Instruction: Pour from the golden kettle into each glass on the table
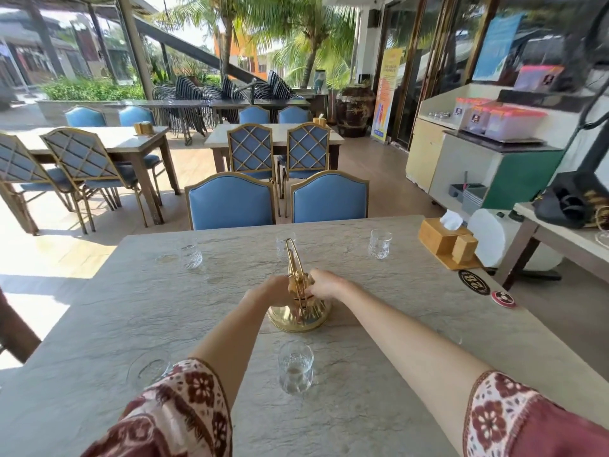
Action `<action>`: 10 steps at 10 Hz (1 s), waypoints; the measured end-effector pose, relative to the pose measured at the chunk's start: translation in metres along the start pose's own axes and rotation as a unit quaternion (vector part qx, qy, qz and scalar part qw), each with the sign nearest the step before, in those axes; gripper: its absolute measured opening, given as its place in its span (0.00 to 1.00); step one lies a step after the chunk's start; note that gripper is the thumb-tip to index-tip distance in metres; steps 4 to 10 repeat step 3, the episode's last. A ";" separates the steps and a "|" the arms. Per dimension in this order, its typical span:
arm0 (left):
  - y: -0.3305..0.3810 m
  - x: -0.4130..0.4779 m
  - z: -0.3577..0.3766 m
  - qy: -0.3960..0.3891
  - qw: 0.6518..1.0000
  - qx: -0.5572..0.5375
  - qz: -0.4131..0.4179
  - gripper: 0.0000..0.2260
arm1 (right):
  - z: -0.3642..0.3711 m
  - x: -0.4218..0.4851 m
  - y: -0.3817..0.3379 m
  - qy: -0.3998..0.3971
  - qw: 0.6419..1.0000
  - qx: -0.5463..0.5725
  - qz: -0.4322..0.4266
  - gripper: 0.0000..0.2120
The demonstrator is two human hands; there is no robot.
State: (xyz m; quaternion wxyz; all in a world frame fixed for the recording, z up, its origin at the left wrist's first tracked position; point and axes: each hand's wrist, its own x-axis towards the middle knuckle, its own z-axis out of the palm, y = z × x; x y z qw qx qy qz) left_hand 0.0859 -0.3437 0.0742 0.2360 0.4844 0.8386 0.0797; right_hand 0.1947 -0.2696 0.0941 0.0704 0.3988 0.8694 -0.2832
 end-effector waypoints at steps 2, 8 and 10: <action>0.033 -0.011 -0.060 0.073 0.995 0.047 0.043 0.12 | -0.071 -0.025 0.002 0.041 0.997 -0.059 0.003 0.27; 0.048 -0.021 -0.091 0.134 0.988 0.030 0.063 0.20 | -0.103 -0.028 -0.002 0.090 0.993 -0.071 -0.015 0.29; 0.048 -0.021 -0.091 0.134 0.988 0.030 0.063 0.20 | -0.103 -0.028 -0.002 0.090 0.993 -0.071 -0.015 0.29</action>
